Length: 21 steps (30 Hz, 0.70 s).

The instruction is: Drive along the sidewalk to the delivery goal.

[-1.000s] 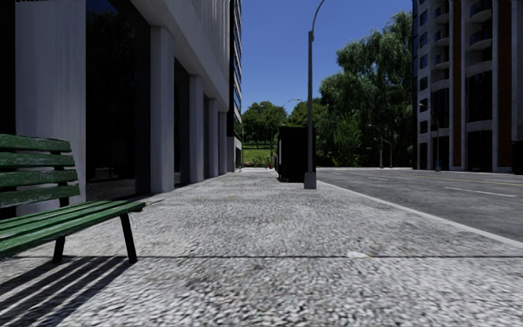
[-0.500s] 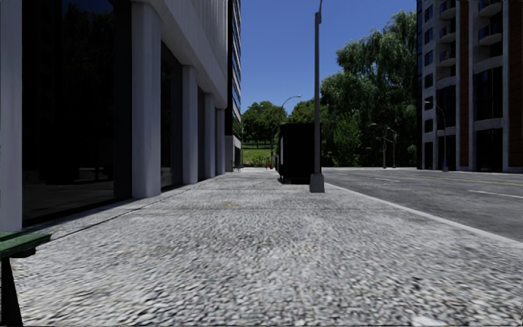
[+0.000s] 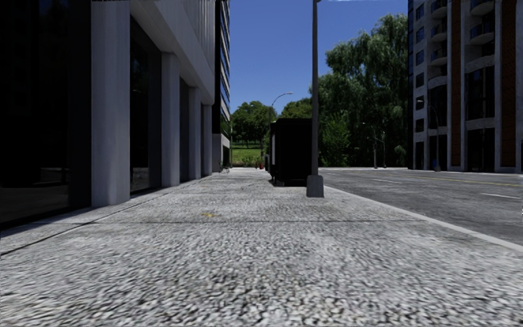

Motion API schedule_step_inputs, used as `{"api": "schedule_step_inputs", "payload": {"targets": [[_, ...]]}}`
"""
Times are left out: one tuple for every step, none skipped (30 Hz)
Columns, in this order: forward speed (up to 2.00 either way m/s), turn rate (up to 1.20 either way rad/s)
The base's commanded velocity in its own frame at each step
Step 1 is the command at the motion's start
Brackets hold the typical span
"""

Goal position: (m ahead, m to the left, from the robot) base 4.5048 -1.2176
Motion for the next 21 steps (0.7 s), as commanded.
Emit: {"api": "schedule_step_inputs", "payload": {"targets": [[2.0,-0.37],[2.0,-0.38],[2.0,-0.38],[2.0,-0.39],[2.0,-0.39],[2.0,-0.39],[2.0,-0.39],[2.0,-0.39],[2.0,-0.39],[2.0,-0.39],[2.0,-0.39],[2.0,-0.39],[2.0,-0.39],[2.0,-0.39],[2.0,-0.39],[2.0,-0.39],[2.0,-0.39],[2.0,-0.4],[2.0,-0.4],[2.0,-0.4],[2.0,-0.4]]}}
